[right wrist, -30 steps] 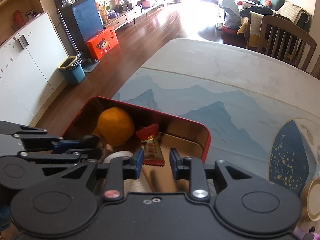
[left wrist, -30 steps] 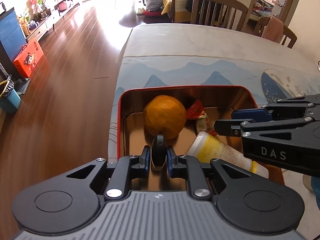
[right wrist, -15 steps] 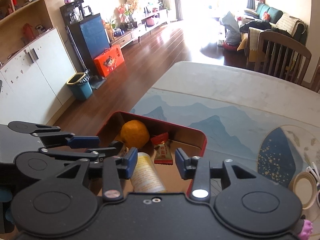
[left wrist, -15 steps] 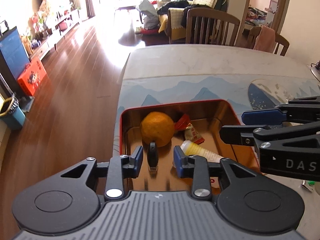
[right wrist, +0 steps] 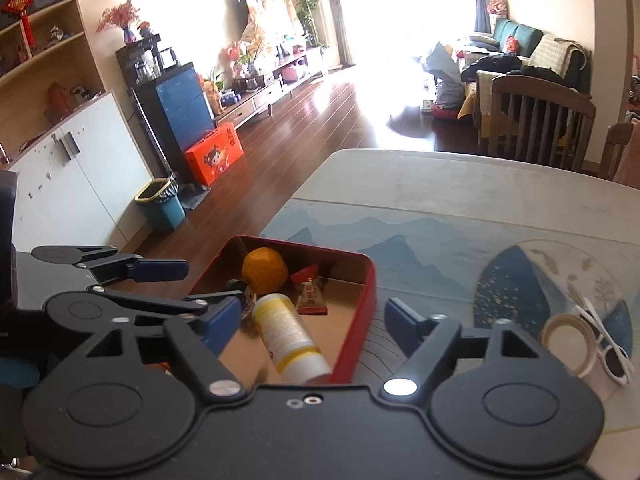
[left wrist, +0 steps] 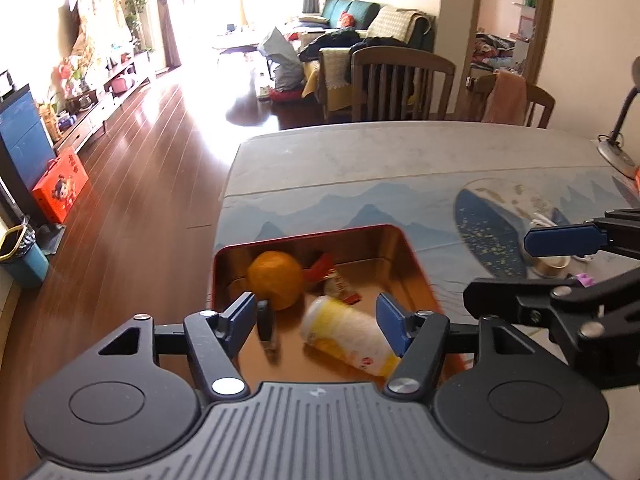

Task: Organize rigid objects
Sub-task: 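Withdraw both tools from the box toward the pink tube and purple toy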

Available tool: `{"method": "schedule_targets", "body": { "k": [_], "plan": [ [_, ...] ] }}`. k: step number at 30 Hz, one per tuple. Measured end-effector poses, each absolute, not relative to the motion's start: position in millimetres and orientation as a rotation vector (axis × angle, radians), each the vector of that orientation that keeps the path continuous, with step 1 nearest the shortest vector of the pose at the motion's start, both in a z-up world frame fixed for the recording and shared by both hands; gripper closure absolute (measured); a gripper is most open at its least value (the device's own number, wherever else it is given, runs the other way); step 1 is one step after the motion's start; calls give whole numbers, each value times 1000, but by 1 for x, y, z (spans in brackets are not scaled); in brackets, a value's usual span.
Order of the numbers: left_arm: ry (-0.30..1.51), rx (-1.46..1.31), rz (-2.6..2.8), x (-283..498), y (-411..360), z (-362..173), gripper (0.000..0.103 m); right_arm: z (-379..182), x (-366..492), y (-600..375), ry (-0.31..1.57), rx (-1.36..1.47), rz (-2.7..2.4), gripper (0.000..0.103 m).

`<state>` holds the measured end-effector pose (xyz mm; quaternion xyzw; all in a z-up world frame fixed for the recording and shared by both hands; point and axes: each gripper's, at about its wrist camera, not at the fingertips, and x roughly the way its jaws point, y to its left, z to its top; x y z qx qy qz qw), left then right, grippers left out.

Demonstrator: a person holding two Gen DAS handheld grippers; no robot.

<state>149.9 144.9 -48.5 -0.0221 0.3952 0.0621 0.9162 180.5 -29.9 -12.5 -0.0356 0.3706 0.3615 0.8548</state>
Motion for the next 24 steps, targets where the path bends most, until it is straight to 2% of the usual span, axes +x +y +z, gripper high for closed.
{"method": "schedule_targets", "body": {
  "k": [8, 10, 15, 18, 24],
  "plan": [
    [792, -39, 85, 149, 108, -39, 36, -8, 172, -77, 749, -32, 721, 8],
    [788, -37, 76, 149, 98, -38, 32, -9, 171, -90, 743, -19, 709, 6],
    [779, -38, 61, 151, 73, -35, 28, -12, 174, -125, 744, 17, 667, 1],
    [774, -38, 65, 153, 59, -36, 22, -16, 177, -148, 752, 49, 644, 0],
    [780, -34, 73, 161, 32, -42, 21, -24, 184, -187, 757, 94, 588, 0]
  ]
}}
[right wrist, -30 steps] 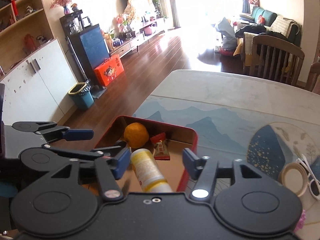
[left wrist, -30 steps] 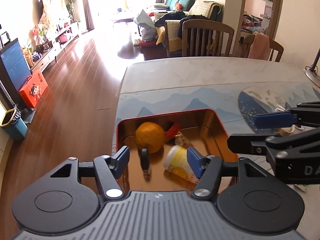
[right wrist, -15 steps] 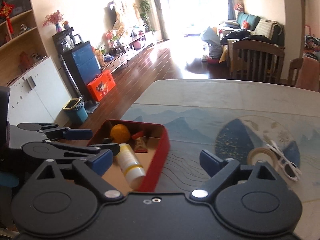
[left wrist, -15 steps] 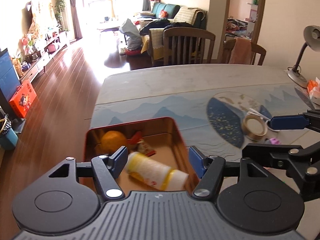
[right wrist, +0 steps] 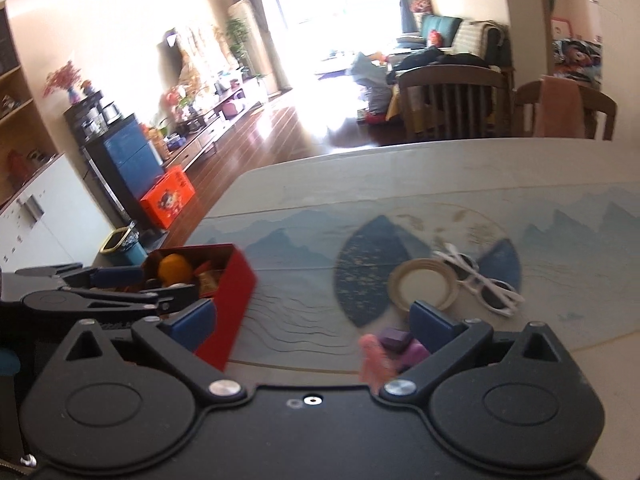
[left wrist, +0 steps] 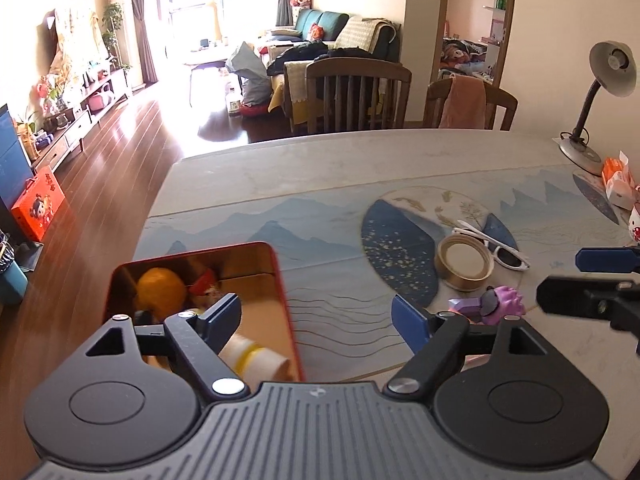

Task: Organize rigid objects
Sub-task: 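Withdraw both tools from the box toward the pink tube and purple toy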

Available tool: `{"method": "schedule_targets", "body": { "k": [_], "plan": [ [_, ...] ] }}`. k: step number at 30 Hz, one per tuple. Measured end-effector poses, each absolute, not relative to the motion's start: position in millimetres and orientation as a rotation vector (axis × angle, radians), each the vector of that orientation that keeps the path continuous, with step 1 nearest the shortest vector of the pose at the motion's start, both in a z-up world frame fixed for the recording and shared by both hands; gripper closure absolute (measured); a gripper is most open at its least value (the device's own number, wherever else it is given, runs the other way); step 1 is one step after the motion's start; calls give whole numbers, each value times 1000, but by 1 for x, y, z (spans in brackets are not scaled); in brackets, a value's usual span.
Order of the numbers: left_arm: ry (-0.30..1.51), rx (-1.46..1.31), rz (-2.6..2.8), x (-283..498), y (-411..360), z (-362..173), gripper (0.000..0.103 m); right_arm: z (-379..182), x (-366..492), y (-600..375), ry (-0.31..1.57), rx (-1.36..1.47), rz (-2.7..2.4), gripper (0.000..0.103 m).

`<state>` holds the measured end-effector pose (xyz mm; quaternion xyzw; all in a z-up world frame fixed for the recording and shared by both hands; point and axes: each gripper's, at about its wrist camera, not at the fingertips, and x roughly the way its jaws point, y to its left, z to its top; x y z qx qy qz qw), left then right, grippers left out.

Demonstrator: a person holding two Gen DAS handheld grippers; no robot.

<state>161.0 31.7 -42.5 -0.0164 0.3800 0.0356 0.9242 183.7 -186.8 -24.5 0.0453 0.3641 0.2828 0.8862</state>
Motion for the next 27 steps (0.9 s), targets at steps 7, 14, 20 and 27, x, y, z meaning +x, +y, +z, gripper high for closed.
{"method": "schedule_targets", "body": {
  "k": [7, 14, 20, 27],
  "plan": [
    [795, -25, 53, 168, -1, -52, 20, -35, 186, -233, 659, 146, 552, 0],
    [825, -17, 42, 178, -32, -71, 20, -46, 199, -254, 737, 61, 579, 0],
    [862, -5, 12, 186, -58, -93, 21, -59, 214, -269, 794, 21, 584, 0],
    [873, 49, -37, 197, -89, -117, 20, -74, 229, -274, 840, -18, 634, 2]
  ]
}}
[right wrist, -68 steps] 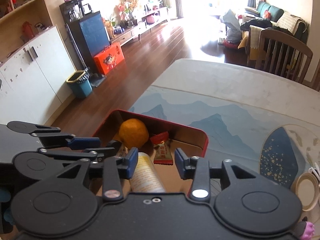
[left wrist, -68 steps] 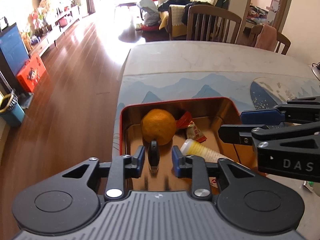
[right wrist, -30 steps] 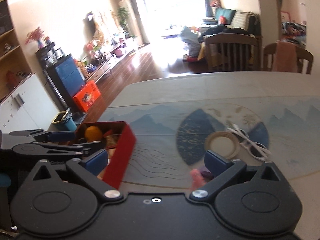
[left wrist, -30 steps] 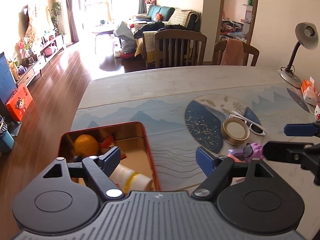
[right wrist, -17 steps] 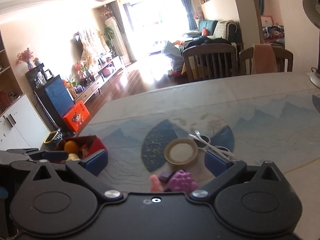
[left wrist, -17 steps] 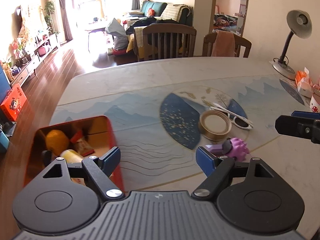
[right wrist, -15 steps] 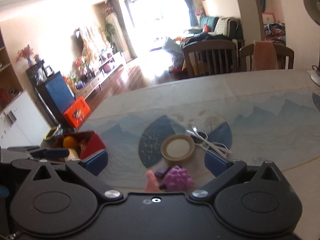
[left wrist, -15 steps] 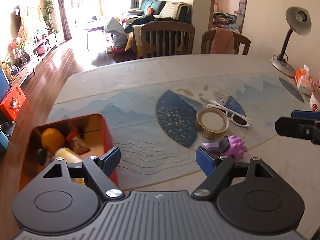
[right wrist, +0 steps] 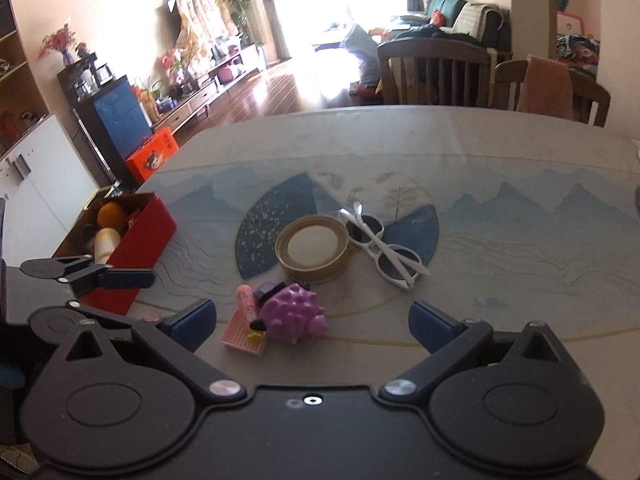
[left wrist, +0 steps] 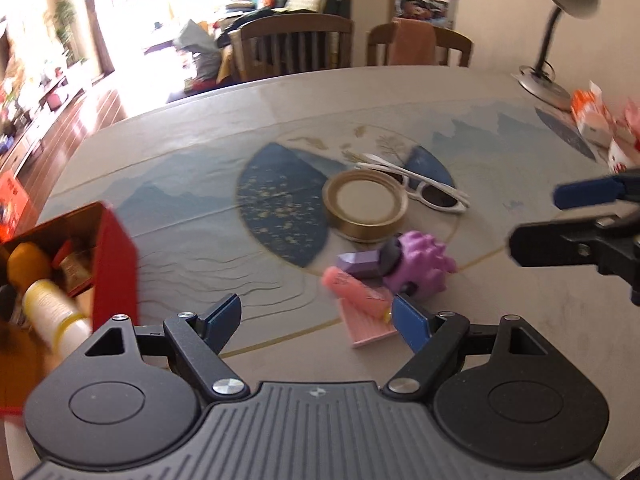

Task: Organize rigid objects
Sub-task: 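Withdraw both tools from the box toward the pink tube and purple toy, then grasp the purple spiky toy with the right tool while the left tool grasps the pink tube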

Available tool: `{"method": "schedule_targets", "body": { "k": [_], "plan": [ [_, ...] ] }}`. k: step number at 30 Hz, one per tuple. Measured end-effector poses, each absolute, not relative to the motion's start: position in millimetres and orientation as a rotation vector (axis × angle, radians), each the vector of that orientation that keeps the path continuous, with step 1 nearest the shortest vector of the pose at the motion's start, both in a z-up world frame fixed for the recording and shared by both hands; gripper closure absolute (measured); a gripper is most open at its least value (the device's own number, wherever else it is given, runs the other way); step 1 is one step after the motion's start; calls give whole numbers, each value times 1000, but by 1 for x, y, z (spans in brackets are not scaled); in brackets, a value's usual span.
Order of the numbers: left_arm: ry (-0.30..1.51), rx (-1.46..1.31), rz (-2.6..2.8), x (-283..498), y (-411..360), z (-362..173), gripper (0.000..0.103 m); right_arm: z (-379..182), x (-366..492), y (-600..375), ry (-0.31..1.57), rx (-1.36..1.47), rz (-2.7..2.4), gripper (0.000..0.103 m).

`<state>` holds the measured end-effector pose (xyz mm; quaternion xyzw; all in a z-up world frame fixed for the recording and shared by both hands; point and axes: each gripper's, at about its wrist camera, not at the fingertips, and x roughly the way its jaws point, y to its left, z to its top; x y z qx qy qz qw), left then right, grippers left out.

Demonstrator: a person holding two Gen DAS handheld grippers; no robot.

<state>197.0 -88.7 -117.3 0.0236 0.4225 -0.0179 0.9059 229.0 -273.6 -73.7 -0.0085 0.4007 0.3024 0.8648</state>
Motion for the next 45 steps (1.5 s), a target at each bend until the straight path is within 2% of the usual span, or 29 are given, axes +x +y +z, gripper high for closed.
{"method": "schedule_targets", "body": {
  "k": [15, 29, 32, 34, 38, 40, 45],
  "plan": [
    [930, 114, -226, 233, -97, -143, 20, -108, 263, -249, 1020, 41, 713, 20],
    [937, 143, -325, 246, -92, -153, 21, -128, 284, -240, 1124, 160, 683, 28],
    [939, 146, -337, 247, -93, -155, 27, -131, 285, -239, 1137, 171, 677, 31],
    [941, 150, -338, 248, -93, -157, 35, -132, 286, -239, 1144, 181, 674, 33],
    [951, 127, -355, 250, -90, -158, 43, -133, 287, -241, 1147, 196, 665, 39],
    [946, 135, -357, 249, -91, -158, 44, -132, 286, -241, 1145, 206, 671, 44],
    [937, 150, -345, 247, -92, -157, 44, -129, 282, -240, 1128, 198, 652, 46]
  ]
}}
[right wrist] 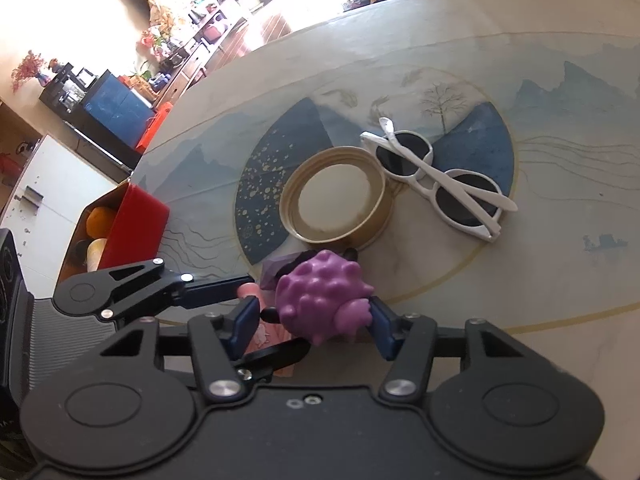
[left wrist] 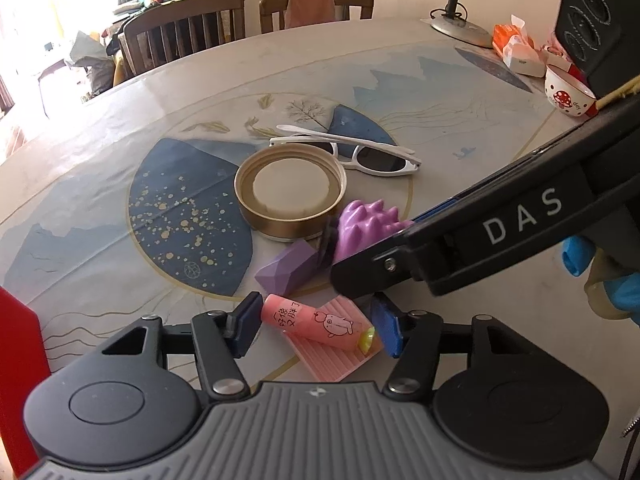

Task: Organize rigid objects
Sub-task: 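Grasp the purple spiky toy with the right tool while the left tool grasps the pink tube, then carry the purple toy in the right tool and pink tube in the left tool to the box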

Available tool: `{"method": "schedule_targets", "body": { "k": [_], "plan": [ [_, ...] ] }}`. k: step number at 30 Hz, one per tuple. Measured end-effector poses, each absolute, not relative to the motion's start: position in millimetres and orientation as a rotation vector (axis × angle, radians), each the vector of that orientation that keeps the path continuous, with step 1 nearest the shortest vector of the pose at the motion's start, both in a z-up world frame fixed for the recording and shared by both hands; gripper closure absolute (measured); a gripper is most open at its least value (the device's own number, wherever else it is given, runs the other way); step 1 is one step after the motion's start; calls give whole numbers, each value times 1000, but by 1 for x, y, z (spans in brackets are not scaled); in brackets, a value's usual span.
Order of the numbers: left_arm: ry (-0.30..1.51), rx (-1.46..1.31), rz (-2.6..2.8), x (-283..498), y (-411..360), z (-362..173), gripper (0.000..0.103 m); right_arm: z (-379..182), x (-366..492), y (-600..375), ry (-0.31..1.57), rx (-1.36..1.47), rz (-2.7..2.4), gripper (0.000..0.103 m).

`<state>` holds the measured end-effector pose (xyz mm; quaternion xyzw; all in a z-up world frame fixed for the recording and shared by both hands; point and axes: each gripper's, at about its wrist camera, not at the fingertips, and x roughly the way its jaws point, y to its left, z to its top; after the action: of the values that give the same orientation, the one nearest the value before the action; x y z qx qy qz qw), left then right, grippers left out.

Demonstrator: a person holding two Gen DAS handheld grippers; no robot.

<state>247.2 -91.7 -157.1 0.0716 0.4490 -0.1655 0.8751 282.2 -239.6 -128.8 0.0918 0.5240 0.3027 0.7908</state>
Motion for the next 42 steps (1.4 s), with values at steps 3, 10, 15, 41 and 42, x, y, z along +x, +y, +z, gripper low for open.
{"method": "schedule_targets", "body": {
  "k": [3, 10, 15, 41, 42],
  "plan": [
    [936, 146, -334, 247, -89, -156, 44, -126, 282, -246, 1114, 232, 634, 61],
    [916, 133, -327, 240, -83, -146, 44, -118, 275, -260, 1087, 269, 607, 62],
    [894, 119, -312, 234, -77, -133, 44, -109, 267, -268, 1048, 297, 600, 63],
    [841, -36, -98, 171, 36, -70, 44, -55, 226, -197, 919, 298, 713, 63],
    [840, -40, -87, 168, 43, -69, 44, -53, 226, -190, 917, 293, 721, 63]
  ]
}}
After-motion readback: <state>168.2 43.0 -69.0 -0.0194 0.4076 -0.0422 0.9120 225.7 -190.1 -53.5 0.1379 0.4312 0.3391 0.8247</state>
